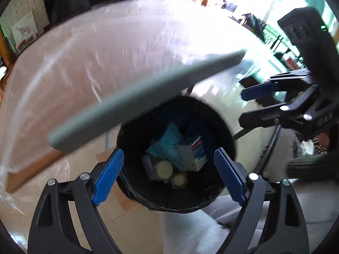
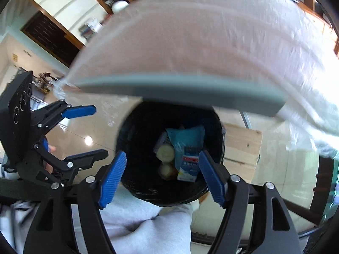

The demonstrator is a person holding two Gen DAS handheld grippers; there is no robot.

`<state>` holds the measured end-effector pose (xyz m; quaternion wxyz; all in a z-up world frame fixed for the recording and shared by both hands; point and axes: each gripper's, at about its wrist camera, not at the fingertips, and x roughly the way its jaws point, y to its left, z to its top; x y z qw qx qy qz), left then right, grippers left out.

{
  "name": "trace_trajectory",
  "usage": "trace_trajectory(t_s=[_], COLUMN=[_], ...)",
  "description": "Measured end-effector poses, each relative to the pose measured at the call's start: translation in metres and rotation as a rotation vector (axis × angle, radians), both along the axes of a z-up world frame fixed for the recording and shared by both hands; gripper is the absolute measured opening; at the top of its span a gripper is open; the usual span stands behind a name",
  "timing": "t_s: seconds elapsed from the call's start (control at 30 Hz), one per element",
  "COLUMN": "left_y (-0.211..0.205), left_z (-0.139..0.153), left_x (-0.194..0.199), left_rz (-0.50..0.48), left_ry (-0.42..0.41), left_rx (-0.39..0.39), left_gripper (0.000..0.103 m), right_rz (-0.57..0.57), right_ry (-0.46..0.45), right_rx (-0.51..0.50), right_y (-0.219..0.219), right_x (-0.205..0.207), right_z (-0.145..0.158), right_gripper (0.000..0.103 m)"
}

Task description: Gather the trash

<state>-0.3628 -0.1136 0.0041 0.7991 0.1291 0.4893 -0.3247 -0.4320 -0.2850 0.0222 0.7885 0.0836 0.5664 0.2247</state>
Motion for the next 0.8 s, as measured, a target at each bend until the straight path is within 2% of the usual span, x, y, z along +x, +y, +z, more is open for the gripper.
trace_trajectory(t_s=[0.07,0.1,0.13,0.2,0.3,0.4,0.5,0.6,0.7,0.8], left_y=[0.008,0.013,0.019,0.032,0.053,0.072,0.084,0.097,0.105,0.118], left_z=[0.032,0.045,0.058,0.075,0.087,0.084,0.072,0.054,0.035,0.024], left_x=[0.005,0.012,0.022,0.048,0.104,0.160,0.214,0.260,0.293,0.318], left_rz=[0.009,0.027,0.058,0.131,0.269,0.377,0.452,0.526,0.587,0.634], left_ry=[-0.075,-0.116,-0.165,-0.222,-0.267,-0.282,-0.238,-0.204,-0.183,-0.155], left_rx=[-0.046,-0.058,-0.068,-0.082,-0.075,-0.044,-0.038,-0.002,0.033,0.034], left_gripper=[0.092,0.099,0.102,0.101,0.101,0.101,0.101,0.101,0.101,0.101], right_rz=[-0.003,-0.018,-0.048,-0.125,-0.249,-0.348,-0.415,-0.431,-0.433,-0.449], right_ry=[-0.079,-0.136,-0.192,-0.281,-0.348,-0.356,-0.331,-0.289,-0.269,-0.253], right_rx=[0.009,-0.005,-0.027,-0.053,-0.085,-0.129,-0.186,-0.241,-0.320,-0.358], right_y=[-0.007,-0.013,-0.021,-0.041,-0.073,-0.102,-0.125,-0.136,-0.145,-0.155], right_x=[0.005,0.012,0.023,0.048,0.101,0.157,0.210,0.251,0.284,0.309], right_z=[0.027,0.043,0.057,0.077,0.089,0.084,0.066,0.045,0.028,0.017], right_gripper=[0.087,0.090,0.096,0.099,0.099,0.099,0.099,0.099,0.099,0.099])
